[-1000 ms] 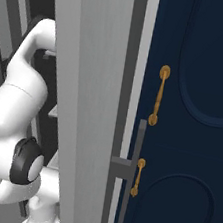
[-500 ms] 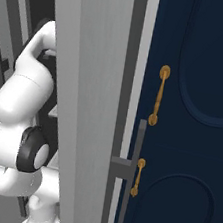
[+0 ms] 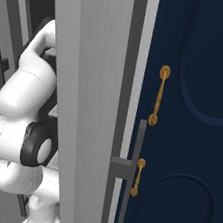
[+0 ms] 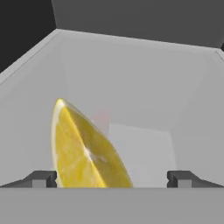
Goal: Grab a lemon wedge from the fridge and one ice cube from the ice bowl, and put them in the glass of lemonade.
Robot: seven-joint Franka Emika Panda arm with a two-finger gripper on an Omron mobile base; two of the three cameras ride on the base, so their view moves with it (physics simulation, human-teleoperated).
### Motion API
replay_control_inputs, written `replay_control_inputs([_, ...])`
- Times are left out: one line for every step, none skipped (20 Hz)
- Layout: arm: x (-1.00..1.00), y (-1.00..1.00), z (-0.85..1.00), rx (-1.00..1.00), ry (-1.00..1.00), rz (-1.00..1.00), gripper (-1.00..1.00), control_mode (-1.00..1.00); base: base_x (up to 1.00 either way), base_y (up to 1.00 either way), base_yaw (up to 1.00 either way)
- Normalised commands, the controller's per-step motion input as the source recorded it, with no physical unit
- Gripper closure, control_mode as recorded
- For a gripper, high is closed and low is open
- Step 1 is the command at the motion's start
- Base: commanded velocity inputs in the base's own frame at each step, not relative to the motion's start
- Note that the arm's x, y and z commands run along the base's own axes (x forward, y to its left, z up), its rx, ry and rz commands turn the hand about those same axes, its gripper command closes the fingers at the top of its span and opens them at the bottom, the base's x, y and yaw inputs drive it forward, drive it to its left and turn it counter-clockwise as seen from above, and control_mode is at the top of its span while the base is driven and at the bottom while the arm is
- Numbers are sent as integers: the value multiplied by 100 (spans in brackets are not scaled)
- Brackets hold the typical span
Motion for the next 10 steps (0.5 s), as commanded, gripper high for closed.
replay_control_inputs([0, 0, 0, -2, 3, 6, -100, -100, 0, 0, 0])
replay_control_inputs([0, 0, 0, -2, 2, 8, -100, -100, 0, 0, 0])
replay_control_inputs([0, 0, -1, -2, 2, 10, -100, -100, 0, 0, 0])
replay_control_inputs([0, 0, -7, -2, 3, 11, -100, -100, 0, 0, 0])
replay_control_inputs([0, 0, -11, -3, 4, 12, -100, -100, 0, 0, 0])
replay_control_inputs([0, 0, -8, -3, 3, 12, -100, -100, 0, 0, 0])
replay_control_inputs([0, 0, -6, -3, 3, 11, -100, -100, 0, 0, 0])
replay_control_inputs([0, 0, -6, -3, 3, 10, -100, -100, 0, 0, 0])
replay_control_inputs([0, 0, -5, -2, 3, 9, -100, -100, 0, 0, 0])
replay_control_inputs([0, 0, -7, -2, 1, 8, -100, -100, 0, 0, 0])
